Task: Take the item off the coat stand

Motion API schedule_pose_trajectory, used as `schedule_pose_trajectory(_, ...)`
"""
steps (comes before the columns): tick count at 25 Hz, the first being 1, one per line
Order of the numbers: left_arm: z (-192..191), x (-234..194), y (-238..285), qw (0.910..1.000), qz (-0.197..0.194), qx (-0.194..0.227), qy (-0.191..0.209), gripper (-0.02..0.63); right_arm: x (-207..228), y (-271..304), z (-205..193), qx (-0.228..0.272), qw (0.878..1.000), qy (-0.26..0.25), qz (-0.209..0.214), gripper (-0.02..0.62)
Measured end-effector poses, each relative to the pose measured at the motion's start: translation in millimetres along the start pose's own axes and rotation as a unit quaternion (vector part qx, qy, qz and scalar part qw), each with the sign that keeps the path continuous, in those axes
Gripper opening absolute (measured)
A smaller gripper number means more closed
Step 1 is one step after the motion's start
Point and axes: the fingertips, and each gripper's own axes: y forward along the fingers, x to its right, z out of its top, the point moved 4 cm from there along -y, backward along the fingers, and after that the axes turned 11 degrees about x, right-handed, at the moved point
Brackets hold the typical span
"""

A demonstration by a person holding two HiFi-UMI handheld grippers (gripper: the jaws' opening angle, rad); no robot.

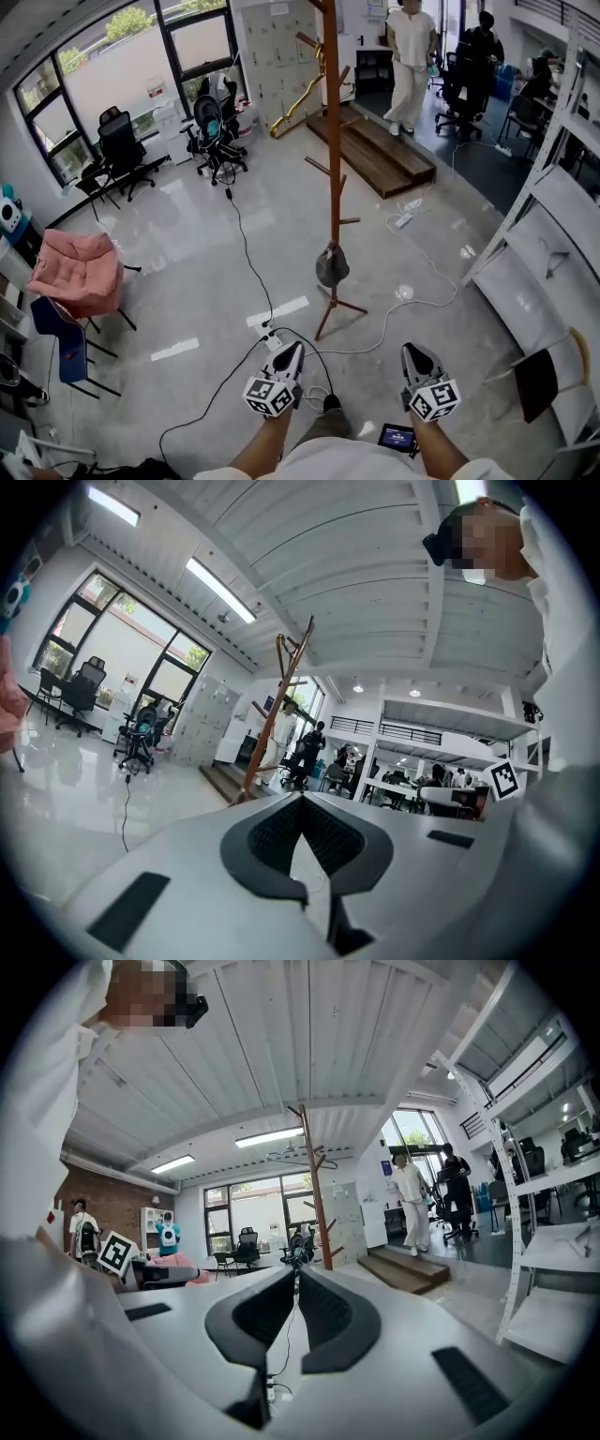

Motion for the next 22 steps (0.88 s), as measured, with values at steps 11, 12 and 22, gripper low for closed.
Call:
schedule_pose_trajectory(11,9,-60,126,0.9996,-0.026,0.006,0.004,0.009,42,144,9,0.010,1.000,-0.011,0.026,0.028)
schedule_pose_trajectory(12,8,-65,134,0.9997,-0.025,0.006,0.003,0.009,47,151,9,0.009,1.000,-0.012,0.027,0.027)
schedule_pose_trajectory(22,-10,-95,202,1.0000,0.001,-0.004,0.006,0.009,112,221,0,0.002,0.999,-0.004,0.042,0.026)
